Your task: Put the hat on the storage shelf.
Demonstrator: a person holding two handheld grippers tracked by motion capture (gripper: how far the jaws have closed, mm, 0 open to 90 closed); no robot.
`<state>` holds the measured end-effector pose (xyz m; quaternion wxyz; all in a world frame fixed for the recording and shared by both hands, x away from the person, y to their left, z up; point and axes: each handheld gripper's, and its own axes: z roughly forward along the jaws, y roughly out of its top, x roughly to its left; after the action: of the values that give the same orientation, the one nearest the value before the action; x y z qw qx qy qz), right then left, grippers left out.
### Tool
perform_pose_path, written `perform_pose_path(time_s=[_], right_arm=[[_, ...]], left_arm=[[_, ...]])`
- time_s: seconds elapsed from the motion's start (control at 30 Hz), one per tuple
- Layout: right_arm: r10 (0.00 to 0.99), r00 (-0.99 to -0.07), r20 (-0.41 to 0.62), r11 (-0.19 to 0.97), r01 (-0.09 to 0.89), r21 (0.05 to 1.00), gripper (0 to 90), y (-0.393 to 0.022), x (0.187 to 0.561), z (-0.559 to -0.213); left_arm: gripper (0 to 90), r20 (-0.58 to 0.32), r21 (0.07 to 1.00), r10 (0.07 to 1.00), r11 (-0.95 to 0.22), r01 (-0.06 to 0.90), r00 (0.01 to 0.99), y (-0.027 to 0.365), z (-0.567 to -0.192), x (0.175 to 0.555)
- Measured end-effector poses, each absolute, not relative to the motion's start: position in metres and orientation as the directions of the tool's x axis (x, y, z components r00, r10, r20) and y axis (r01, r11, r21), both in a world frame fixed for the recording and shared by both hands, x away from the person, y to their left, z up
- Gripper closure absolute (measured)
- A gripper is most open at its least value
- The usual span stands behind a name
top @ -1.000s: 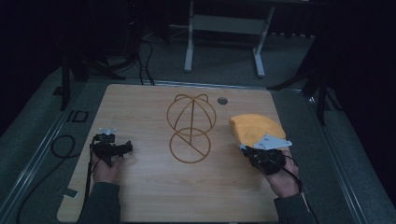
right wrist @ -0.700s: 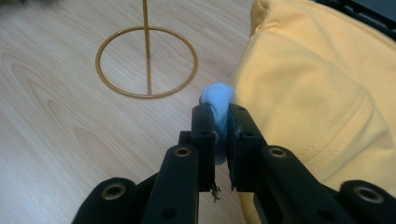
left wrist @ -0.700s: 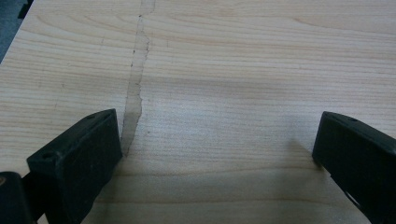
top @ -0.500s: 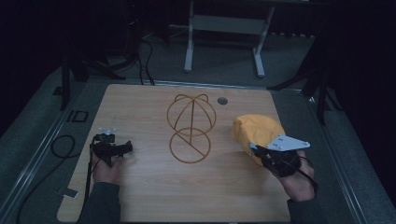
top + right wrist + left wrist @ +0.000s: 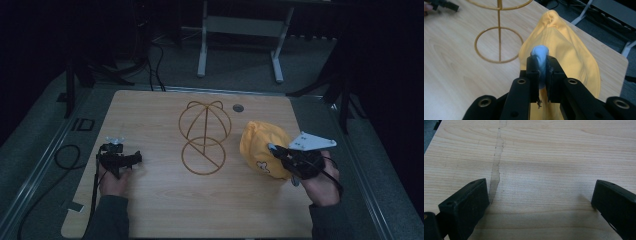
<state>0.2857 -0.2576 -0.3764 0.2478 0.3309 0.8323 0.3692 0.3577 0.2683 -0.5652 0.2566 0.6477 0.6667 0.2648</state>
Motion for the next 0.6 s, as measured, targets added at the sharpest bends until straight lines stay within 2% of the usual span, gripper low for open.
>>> perform_pose_path(time_s=[0.3,0.43,0.6], right_arm=[[0.738,-0.651,-0.176,0.529,0.398,0.749,81.6,-0.239,0.332,-0.386],[0.735,-0.662,-0.147,0.530,0.425,0.734,79.6,-0.229,0.356,-0.395],[0.737,-0.665,-0.121,0.524,0.448,0.725,76.3,-0.224,0.368,-0.401]], left_arm=[[1.3,0.001,0.685,1.000,0.020,0.729,-0.029,0.268,-0.565,0.358],[1.3,0.001,0.684,1.000,0.020,0.729,-0.029,0.268,-0.565,0.358],[1.3,0.001,0.684,1.000,0.020,0.729,-0.029,0.268,-0.565,0.358]])
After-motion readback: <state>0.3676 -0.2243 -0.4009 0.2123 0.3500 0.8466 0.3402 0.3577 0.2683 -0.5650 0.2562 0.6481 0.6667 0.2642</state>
